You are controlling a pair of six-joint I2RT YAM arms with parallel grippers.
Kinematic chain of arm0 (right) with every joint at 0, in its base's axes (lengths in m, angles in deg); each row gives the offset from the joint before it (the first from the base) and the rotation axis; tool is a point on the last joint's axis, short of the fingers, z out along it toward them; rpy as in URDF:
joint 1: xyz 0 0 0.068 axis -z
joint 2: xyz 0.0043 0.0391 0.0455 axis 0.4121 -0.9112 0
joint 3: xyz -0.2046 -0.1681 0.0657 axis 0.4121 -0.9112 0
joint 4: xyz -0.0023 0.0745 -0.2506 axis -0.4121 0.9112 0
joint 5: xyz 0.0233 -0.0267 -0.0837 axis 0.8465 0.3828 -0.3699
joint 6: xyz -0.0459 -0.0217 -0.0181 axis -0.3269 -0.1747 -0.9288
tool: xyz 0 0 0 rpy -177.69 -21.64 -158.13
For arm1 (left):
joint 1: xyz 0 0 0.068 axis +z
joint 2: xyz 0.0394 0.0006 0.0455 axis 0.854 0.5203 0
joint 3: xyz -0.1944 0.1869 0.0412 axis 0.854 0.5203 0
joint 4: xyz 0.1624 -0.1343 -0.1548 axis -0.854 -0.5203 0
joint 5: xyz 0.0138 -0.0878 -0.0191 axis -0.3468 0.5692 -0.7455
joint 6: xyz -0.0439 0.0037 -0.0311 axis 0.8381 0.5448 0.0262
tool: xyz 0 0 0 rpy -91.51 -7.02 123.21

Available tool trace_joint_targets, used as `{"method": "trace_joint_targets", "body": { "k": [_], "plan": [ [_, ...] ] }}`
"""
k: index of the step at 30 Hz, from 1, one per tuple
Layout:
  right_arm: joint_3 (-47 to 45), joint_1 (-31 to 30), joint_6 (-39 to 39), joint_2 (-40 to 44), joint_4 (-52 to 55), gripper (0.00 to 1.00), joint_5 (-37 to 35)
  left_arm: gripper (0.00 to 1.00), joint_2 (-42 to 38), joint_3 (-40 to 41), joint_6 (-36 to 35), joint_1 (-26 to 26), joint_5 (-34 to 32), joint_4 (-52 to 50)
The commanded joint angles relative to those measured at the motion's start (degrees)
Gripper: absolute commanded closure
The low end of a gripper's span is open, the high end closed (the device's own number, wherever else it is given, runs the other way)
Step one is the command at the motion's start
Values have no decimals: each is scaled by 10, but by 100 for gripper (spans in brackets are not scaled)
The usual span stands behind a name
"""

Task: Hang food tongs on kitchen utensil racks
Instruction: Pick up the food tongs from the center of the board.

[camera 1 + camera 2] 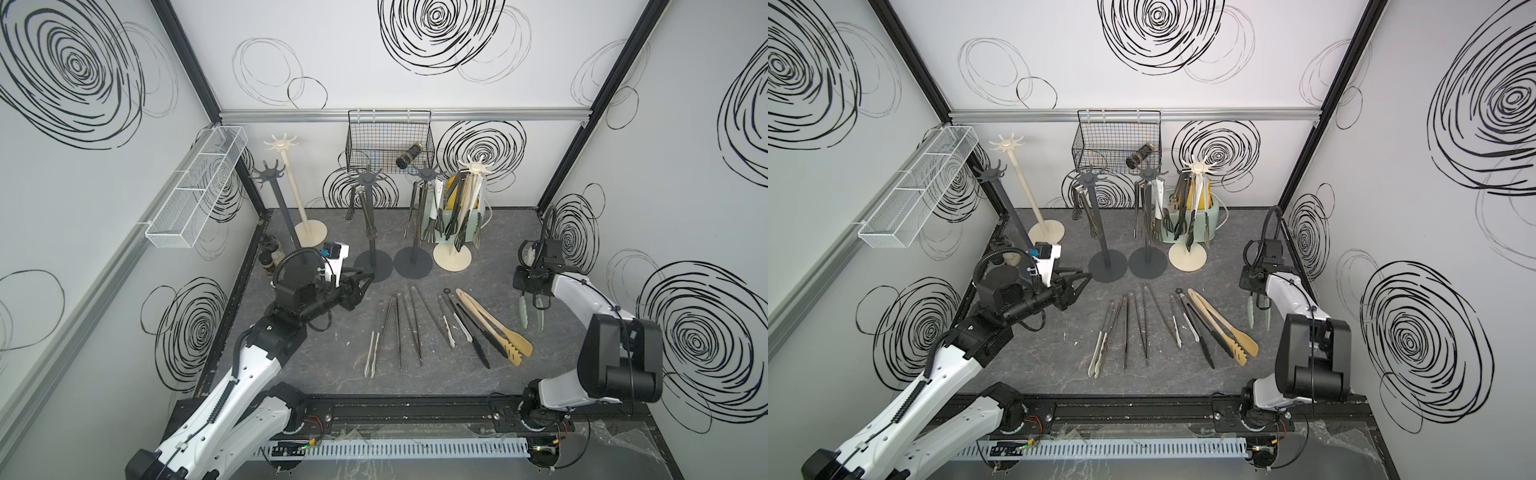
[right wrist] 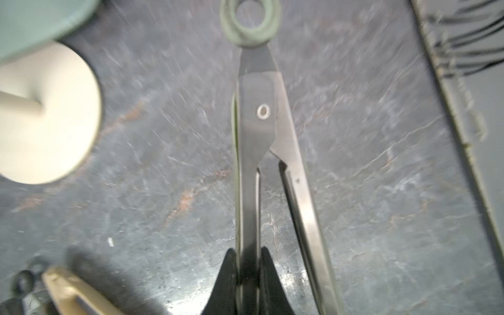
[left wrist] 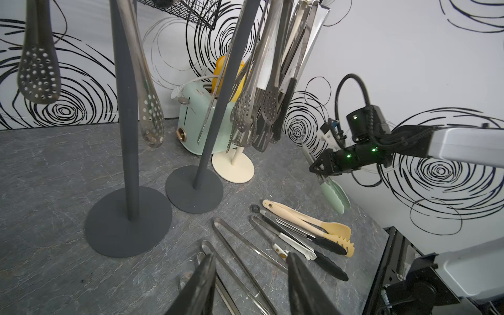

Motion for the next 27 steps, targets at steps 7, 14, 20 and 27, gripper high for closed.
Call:
{"method": "trace_joint_targets", "body": {
  "k": [7, 14, 20, 27],
  "plan": [
    [10, -15, -91, 231, -82, 100, 99, 55, -15, 33, 31, -18, -23, 61],
    [67, -123, -117, 303, -77, 100, 126, 56, -19, 40, 30, -28, -49, 65],
    [130, -312, -119, 273, -76, 100, 45, 56, -17, 43, 35, -35, -55, 71],
    [237, -505, -131, 135, -87, 100, -67, 57, -13, 43, 38, -45, -59, 74]
  ]
}}
